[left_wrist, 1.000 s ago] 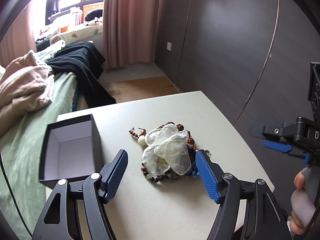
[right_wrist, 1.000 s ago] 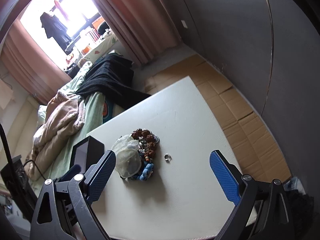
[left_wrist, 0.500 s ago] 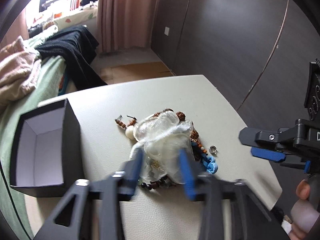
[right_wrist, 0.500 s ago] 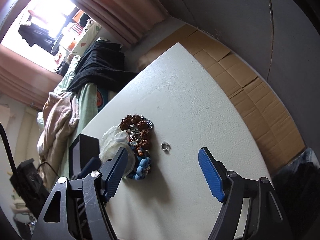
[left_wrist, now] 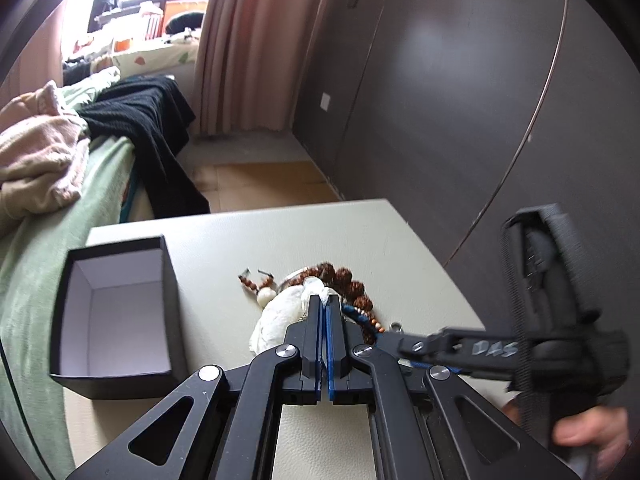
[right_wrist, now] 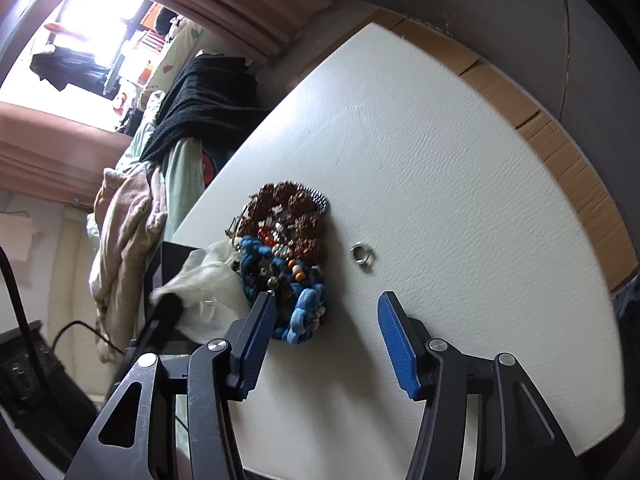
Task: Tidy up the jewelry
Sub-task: 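Release the white bag into the black box with the left tool while the right drops the blue piece there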
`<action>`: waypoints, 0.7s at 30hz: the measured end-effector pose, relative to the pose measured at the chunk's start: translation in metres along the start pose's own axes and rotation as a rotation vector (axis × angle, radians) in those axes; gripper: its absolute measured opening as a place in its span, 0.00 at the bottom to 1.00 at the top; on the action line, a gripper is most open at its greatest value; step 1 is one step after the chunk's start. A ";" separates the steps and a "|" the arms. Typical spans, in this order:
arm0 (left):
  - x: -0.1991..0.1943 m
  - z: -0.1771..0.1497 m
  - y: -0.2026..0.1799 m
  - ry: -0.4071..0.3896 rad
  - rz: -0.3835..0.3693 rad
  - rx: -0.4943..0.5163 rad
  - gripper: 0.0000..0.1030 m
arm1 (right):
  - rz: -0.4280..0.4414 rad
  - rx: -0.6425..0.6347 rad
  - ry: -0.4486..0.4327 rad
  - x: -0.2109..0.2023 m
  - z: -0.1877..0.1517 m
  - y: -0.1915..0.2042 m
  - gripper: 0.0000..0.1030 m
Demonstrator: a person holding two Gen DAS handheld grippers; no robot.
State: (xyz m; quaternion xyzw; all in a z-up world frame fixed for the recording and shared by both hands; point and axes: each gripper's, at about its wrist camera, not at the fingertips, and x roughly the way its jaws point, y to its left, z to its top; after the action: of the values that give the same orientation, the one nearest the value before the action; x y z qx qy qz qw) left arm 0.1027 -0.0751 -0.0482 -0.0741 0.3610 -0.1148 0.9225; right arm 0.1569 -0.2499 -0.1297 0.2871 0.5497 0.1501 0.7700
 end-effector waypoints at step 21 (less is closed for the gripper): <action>-0.088 0.011 0.077 -0.206 0.050 -0.194 0.00 | 0.149 -0.173 -0.230 -0.033 -0.010 0.062 0.15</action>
State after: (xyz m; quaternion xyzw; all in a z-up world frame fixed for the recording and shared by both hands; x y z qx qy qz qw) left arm 0.0595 0.0233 0.0001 -0.1652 0.2757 -0.0481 0.9457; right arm 0.1416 -0.2163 -0.0694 0.2749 0.4202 0.2200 0.8363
